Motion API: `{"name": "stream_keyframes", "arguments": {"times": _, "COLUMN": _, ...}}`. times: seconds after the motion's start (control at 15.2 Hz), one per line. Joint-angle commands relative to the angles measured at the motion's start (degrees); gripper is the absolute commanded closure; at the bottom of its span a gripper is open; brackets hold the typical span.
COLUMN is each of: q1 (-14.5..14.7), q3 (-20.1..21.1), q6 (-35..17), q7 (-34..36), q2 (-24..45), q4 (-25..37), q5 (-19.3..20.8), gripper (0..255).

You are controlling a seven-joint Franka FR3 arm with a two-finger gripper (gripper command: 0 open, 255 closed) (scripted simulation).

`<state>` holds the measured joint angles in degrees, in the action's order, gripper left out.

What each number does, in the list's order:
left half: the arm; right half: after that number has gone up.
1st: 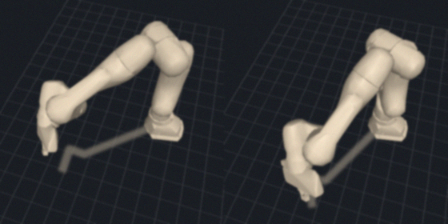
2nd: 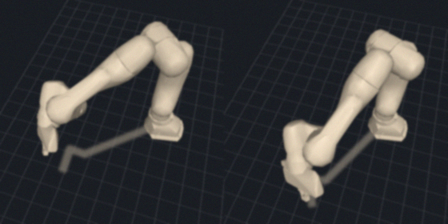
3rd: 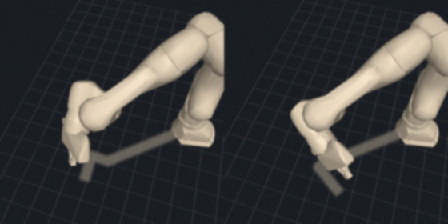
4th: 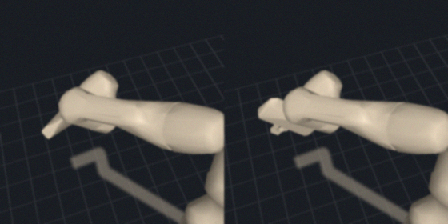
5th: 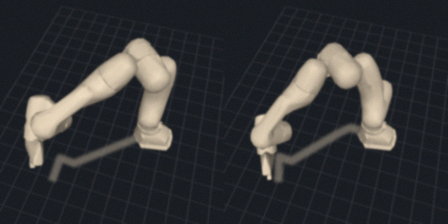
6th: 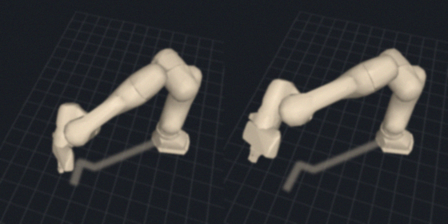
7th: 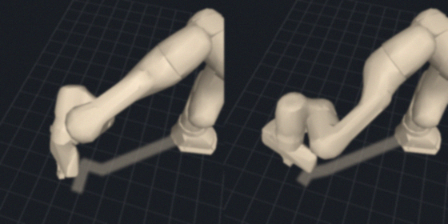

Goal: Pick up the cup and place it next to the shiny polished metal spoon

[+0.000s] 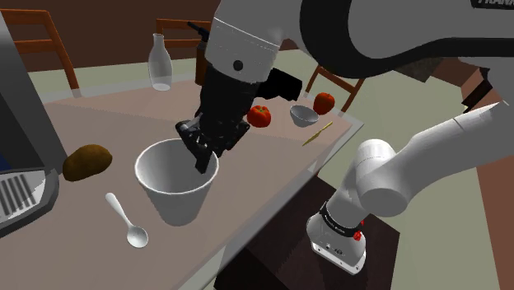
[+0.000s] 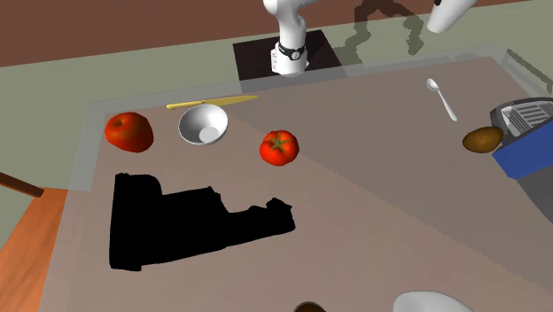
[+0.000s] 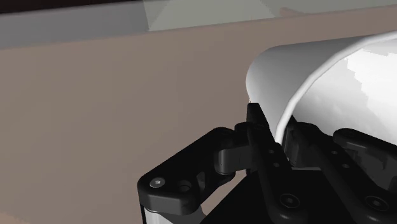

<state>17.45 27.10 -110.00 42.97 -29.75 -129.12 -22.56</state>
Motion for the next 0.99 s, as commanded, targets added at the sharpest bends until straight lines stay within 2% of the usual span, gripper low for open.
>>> {"name": "stream_keyframes", "arguments": {"times": 0.0, "q1": 0.41, "q3": 2.6, "q6": -0.69, "q7": 3.08, "q2": 1.46, "q4": 1.69, "q5": -0.15, "gripper": 255}}
{"name": "stream_keyframes", "arguments": {"times": 0.13, "q1": 0.71, "q3": 5.1, "q6": -1.34, "q7": 5.95, "q2": 2.88, "q4": 3.26, "q5": -0.09, "gripper": 255}}
{"name": "stream_keyframes", "arguments": {"times": 0.92, "q1": 1.21, "q3": 7.25, "q6": -10.66, "q7": 4.63, "q2": 4.3, "q4": -4.69, "q5": -1.6, "gripper": 255}}
